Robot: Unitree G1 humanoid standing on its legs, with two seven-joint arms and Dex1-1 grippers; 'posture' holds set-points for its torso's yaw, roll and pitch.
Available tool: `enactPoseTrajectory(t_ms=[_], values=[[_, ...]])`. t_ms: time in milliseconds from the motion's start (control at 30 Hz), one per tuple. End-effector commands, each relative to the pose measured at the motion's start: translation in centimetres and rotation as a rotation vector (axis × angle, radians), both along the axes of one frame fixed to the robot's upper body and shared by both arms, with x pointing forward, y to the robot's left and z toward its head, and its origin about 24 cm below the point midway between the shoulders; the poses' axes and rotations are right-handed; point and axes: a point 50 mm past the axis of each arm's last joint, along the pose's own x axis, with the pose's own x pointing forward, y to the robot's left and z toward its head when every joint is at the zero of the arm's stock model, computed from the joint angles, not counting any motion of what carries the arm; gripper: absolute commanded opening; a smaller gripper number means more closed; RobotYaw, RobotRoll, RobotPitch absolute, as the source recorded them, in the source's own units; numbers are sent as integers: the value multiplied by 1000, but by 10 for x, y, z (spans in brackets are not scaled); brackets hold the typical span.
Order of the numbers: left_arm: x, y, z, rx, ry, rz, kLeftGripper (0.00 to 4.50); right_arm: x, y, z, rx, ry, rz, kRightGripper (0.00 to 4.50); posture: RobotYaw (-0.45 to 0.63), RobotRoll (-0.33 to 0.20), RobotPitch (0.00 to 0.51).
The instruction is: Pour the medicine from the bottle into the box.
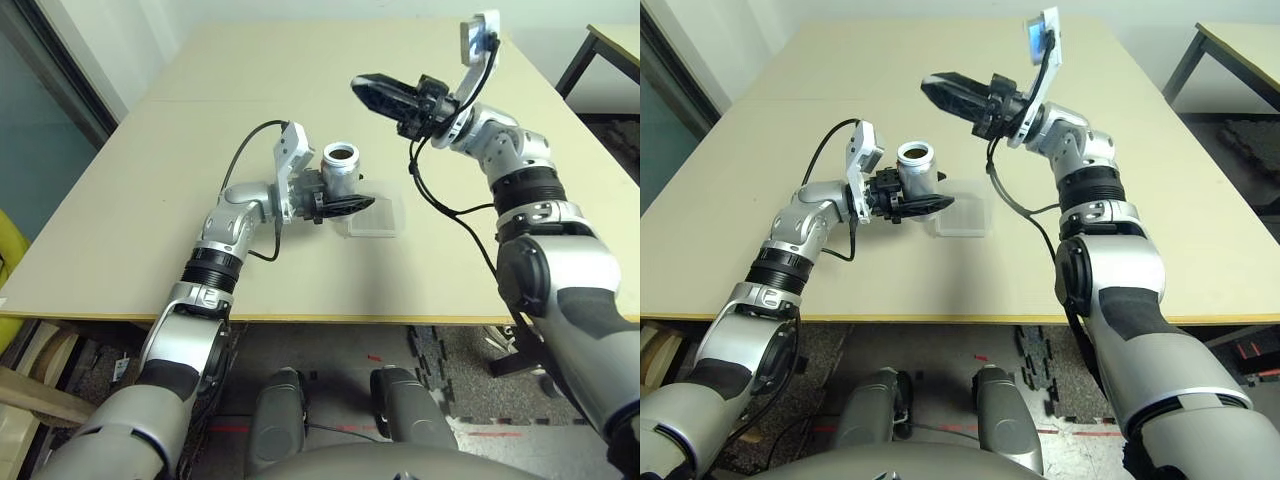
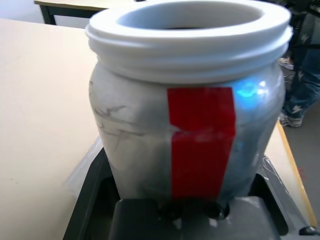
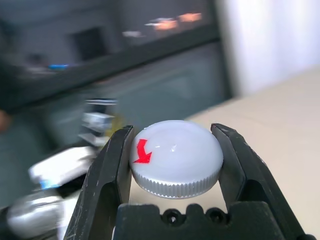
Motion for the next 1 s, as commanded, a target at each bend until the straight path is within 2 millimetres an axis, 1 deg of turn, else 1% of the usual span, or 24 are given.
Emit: enactPoseTrajectory(t_ms=[33, 133, 233, 433, 467, 533, 600, 667, 867, 1000], values=[[1, 7, -4, 14, 0, 45, 2695, 6, -20, -13, -50, 44, -227, 2578, -169, 0, 75], [4, 13, -3, 12, -7, 85, 2695, 8, -40, -29, -97, 93, -408, 2578, -172, 0, 79], [7, 19, -2, 15, -14, 134, 2695, 7, -62, -46, -190, 114, -582, 2578, -174, 0, 86], [12, 29, -4, 39, -24, 219, 2695, -1, -99, -72, -328, 179, -801, 2578, -181, 0, 88], [13, 31, -4, 42, -25, 234, 2695, -2, -107, -79, -297, 237, -855, 2578, -182, 0, 87], [15, 33, -4, 46, -27, 262, 2695, -8, -118, -98, -330, 306, -916, 2578, -184, 0, 89], [16, 34, -5, 51, -29, 278, 2695, -12, -123, -111, -348, 352, -951, 2578, -187, 0, 87], [18, 36, -5, 61, -31, 293, 2695, -13, -124, -117, -339, 388, -981, 2578, -201, 0, 92], [22, 36, -4, 76, -40, 315, 2695, -16, -129, -130, -325, 465, -1053, 2578, -207, 0, 80], [25, 35, -3, 85, -47, 319, 2695, -17, -129, -137, -331, 494, -1062, 2578, -206, 0, 77]])
